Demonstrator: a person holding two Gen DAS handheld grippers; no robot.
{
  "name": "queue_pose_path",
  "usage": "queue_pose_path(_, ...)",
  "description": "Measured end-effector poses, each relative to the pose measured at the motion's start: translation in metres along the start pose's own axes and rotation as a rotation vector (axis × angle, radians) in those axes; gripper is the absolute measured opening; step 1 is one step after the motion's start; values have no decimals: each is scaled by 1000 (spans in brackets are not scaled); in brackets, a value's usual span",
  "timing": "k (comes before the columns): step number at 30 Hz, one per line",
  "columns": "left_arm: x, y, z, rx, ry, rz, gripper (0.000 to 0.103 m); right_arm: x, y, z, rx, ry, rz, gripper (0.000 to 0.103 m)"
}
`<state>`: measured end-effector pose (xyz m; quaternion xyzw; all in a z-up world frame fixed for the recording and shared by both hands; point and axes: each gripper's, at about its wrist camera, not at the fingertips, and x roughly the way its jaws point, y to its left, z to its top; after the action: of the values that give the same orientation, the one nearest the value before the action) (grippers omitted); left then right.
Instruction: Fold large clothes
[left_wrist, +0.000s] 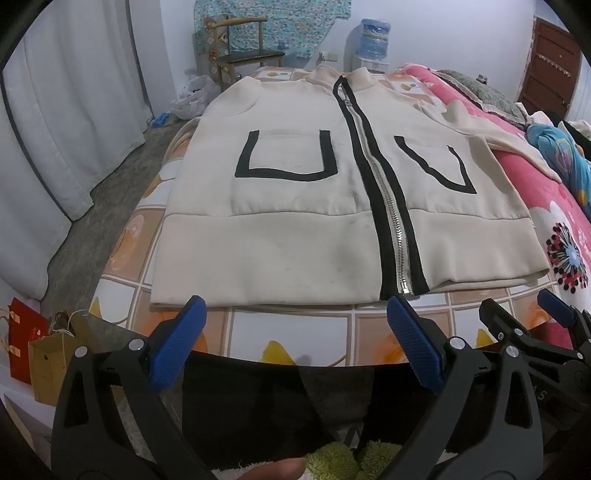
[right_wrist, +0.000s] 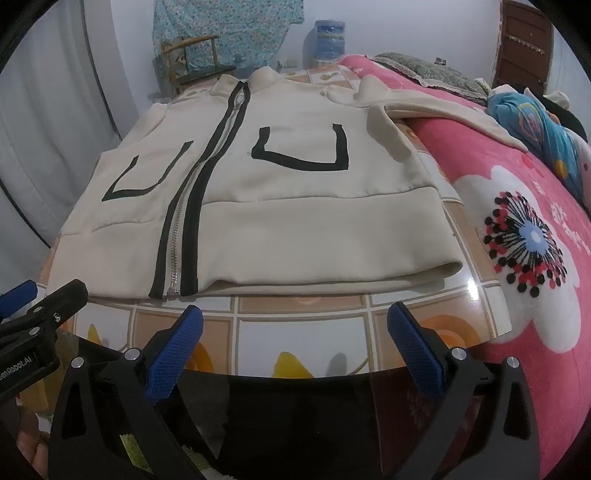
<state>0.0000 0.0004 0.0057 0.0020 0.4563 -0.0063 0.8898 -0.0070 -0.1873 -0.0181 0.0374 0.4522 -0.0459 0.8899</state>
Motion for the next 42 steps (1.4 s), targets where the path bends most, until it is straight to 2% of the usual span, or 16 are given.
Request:
queue_pose_path(13, 14, 14, 1, -1, 19, -8, 95, 9, 2, 1, -2, 13, -16, 97)
queue_pose_path(20, 19, 17, 1, 18, -2, -32, 95, 16, -4, 6, -5, 16, -28, 97)
queue_pose_path(22, 19, 25, 1, 18, -41, -72, 95, 17, -12, 12, 4, 6, -40, 97)
queue_pose_path(26, 16, 55, -1, -21, -141, -213, 95, 17, -42, 26, 36, -35, -95, 97)
queue_pose_path(29, 25, 75, 7, -52, -121, -157, 95, 22, -65, 35, 70, -51, -113, 97)
queue_pose_path(31, 36, 89, 13, -84, -95, -126, 95, 30, -79, 40, 99, -43, -85, 97)
queue_pose_path(38, 67, 120, 25, -116, -94, 37, 93, 57, -94, 50, 94, 1, -56, 77)
queue_pose_path(39, 71, 124, 25, -114, -88, 55, 88, 59, -93, 51, 85, 0, -63, 75)
queue_pose_path(40, 75, 126, 25, -112, -79, 59, 74, 61, -91, 52, 67, -4, -75, 71)
queue_pose_path(41, 80, 128, 26, -114, -63, 62, 66, 62, -90, 54, 52, -6, -80, 67)
queue_pose_path(42, 85, 132, 27, -123, -45, 61, 63, 66, -88, 56, 35, -5, -79, 66)
